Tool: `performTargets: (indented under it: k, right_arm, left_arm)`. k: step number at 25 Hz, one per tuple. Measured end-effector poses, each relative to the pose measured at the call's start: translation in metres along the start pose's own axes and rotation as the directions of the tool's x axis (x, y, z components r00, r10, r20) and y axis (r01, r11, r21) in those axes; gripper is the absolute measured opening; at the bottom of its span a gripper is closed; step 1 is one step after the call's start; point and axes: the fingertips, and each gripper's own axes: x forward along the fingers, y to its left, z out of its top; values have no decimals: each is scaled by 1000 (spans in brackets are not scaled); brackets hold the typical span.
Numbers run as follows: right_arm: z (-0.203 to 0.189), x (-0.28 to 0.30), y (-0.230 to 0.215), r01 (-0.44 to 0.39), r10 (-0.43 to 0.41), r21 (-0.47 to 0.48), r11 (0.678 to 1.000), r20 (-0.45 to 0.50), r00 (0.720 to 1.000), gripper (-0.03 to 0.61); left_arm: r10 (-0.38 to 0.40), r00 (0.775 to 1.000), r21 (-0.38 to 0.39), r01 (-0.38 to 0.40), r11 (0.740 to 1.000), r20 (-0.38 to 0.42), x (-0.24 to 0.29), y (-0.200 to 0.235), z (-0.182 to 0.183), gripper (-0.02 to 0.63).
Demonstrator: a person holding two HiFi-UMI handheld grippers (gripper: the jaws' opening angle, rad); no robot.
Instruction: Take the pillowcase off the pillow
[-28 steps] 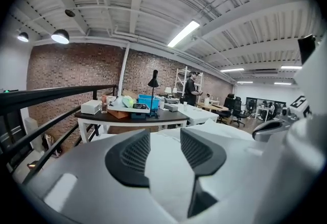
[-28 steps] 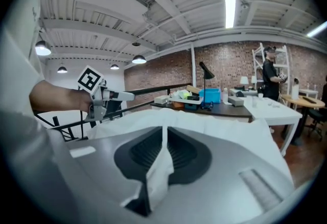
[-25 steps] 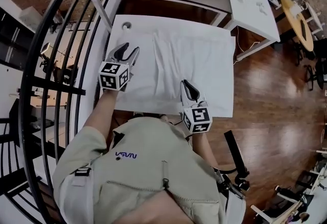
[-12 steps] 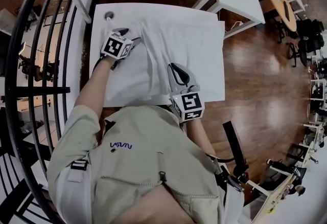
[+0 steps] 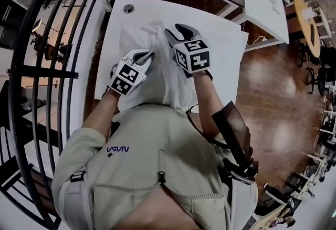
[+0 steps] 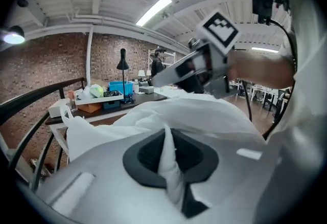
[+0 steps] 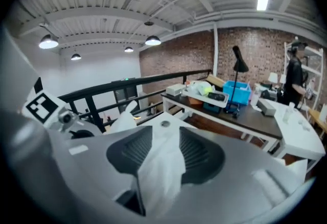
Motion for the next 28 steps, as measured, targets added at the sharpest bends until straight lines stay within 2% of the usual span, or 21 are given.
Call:
performTargets:
  k: [2, 4, 5, 6, 8, 10, 13, 15, 17, 22, 28]
  right_arm:
    - [-21, 33, 9, -51, 47, -23, 998, -122, 991, 180]
    - [-44, 52, 20, -73, 50, -88, 994, -241, 969, 168]
    - [-45, 52, 20, -56, 18, -135, 989, -268, 963, 54]
    - [-40, 49, 15, -20, -29, -177, 984, -269, 963, 22]
    - [-26, 38, -15, 83, -132, -208, 975, -233, 963, 18]
    - [-21, 22, -56, 190, -228, -190, 963, -205, 952, 18]
    - [-40, -4, -108, 324, -341, -111, 939, -198, 919, 17]
    - [-61, -13, -126, 376, -380, -61, 925, -211, 901, 17]
    - [-71, -12, -128, 386, -390, -60, 921, -206, 898, 17]
    - [-68, 0, -113, 334, -339, -60, 941, -131, 932, 42]
    - [-54, -39, -66, 337, -337, 4, 941, 21, 941, 57]
  left_arm:
    - [14, 999, 12, -15, 1000, 37, -10, -6, 10, 23]
    - [23, 998, 36, -25, 999, 60, -20, -10, 19, 21]
    - [28, 997, 43, -31, 999, 71, -26, -11, 22, 20]
    - [32, 996, 42, -36, 998, 89, -33, -10, 25, 20]
    - [41, 989, 17, -44, 999, 140, -49, -5, 34, 18]
    - [55, 978, -27, -50, 998, 200, -66, 3, 43, 18]
    - [81, 959, -97, -56, 994, 271, -87, 20, 50, 18]
    - [88, 958, -121, -56, 991, 272, -85, 33, 48, 18]
    - [93, 966, -149, -58, 987, 240, -66, 50, 38, 18]
    - [130, 983, -158, -110, 981, 127, -12, 85, 7, 46]
    - [147, 977, -147, -124, 981, 156, -17, 98, -1, 154]
